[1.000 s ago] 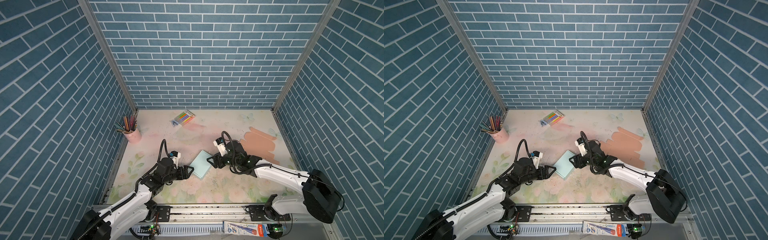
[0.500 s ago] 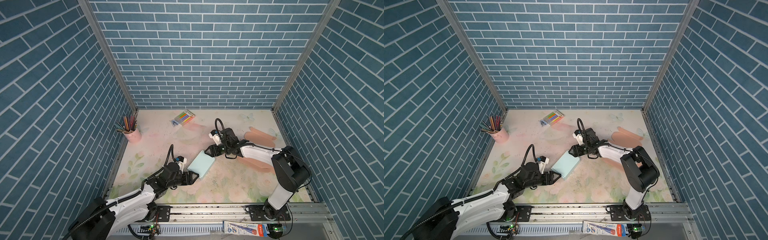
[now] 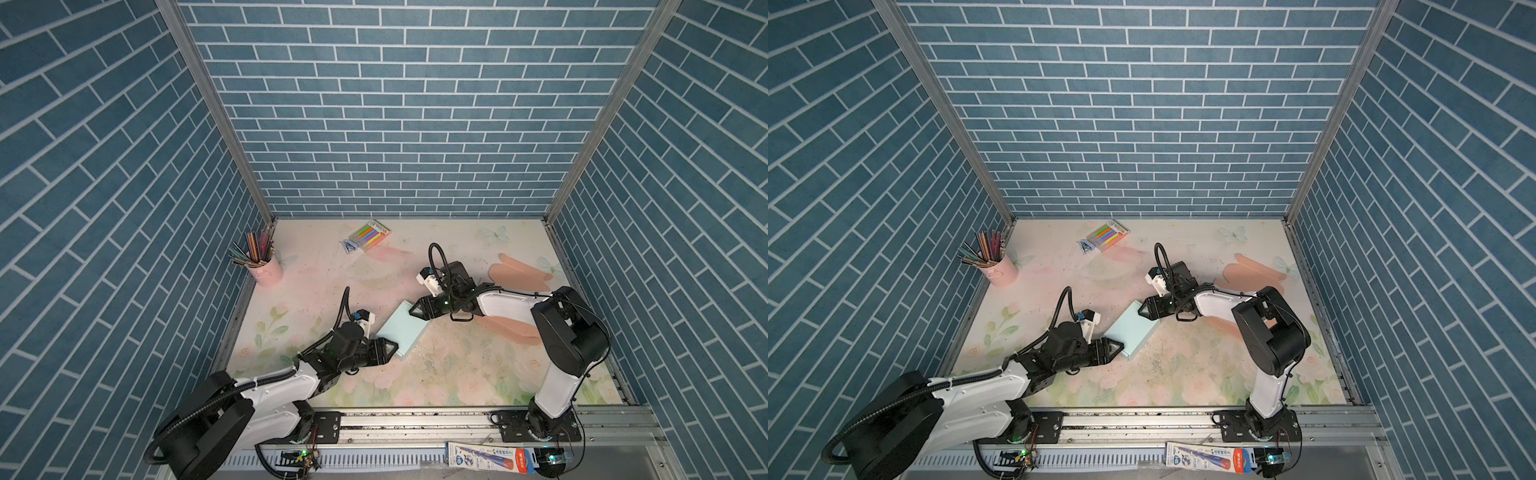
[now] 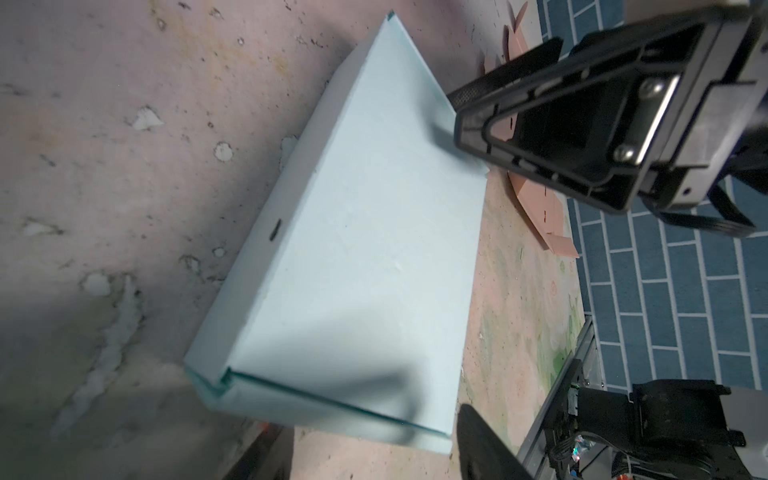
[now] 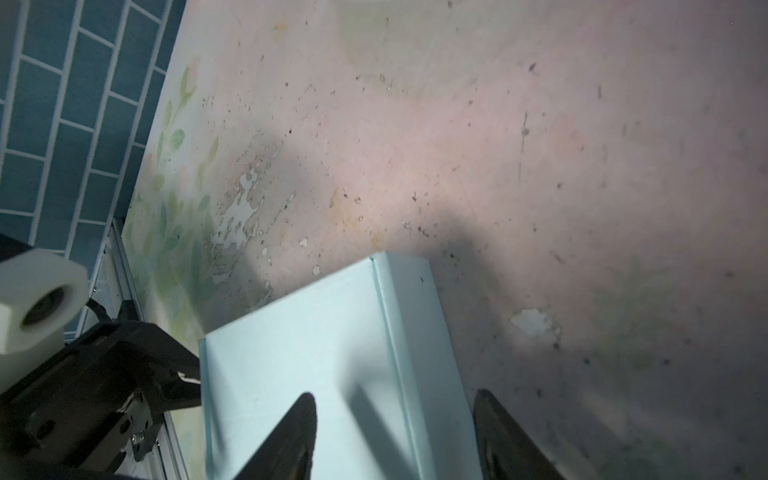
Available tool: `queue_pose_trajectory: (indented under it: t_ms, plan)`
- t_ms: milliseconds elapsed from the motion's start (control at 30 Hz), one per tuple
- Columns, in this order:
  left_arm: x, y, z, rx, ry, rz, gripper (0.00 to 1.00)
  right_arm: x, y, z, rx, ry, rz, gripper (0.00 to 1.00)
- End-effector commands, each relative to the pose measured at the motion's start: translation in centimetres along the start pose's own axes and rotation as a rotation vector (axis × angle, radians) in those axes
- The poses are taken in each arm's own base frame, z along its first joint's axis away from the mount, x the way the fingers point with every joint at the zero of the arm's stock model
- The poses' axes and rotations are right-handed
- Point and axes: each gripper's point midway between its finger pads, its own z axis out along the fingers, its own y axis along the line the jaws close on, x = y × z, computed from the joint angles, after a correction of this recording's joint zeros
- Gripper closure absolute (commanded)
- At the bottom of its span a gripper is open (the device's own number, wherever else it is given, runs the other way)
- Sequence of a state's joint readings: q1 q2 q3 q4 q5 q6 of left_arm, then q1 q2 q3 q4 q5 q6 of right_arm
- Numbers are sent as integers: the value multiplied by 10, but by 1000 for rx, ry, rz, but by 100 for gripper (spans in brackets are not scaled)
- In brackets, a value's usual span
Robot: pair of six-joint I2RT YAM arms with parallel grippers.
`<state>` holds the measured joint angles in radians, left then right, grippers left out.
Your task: Fold the paper box
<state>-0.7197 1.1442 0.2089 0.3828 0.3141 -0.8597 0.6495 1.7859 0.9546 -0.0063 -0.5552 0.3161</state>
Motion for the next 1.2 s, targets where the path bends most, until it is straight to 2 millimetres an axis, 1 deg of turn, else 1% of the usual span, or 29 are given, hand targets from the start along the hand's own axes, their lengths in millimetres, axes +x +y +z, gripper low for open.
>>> queue_pose_trajectory:
  t_ms: [0,200,367,533,633,833,933,1067,1167]
  plan:
    - [-21,-11,2,22,-50,26,39,-1,12,-9,-38,-22,-38,40]
    - [-43,-14,7,17,-71,46,42,4,22,-17,-77,-38,-40,46]
    - [-60,-11,14,8,-77,49,43,8,20,-19,-65,-46,-39,48]
    - [-82,-17,24,28,-78,69,45,4,19,-15,-72,-55,-28,48]
    - [-97,-22,30,36,-81,90,45,-4,19,-10,-80,-58,-31,48]
    - [-127,-24,44,48,-71,118,46,-31,17,-6,-107,-92,-30,48]
    - [-143,-25,52,61,-71,122,46,-47,11,-4,-110,-110,-25,48]
    - [-164,-23,68,73,-68,126,46,-69,-1,-2,-109,-127,-13,47]
    - [-182,-22,78,68,-77,134,46,-83,-12,-1,-99,-134,-4,47]
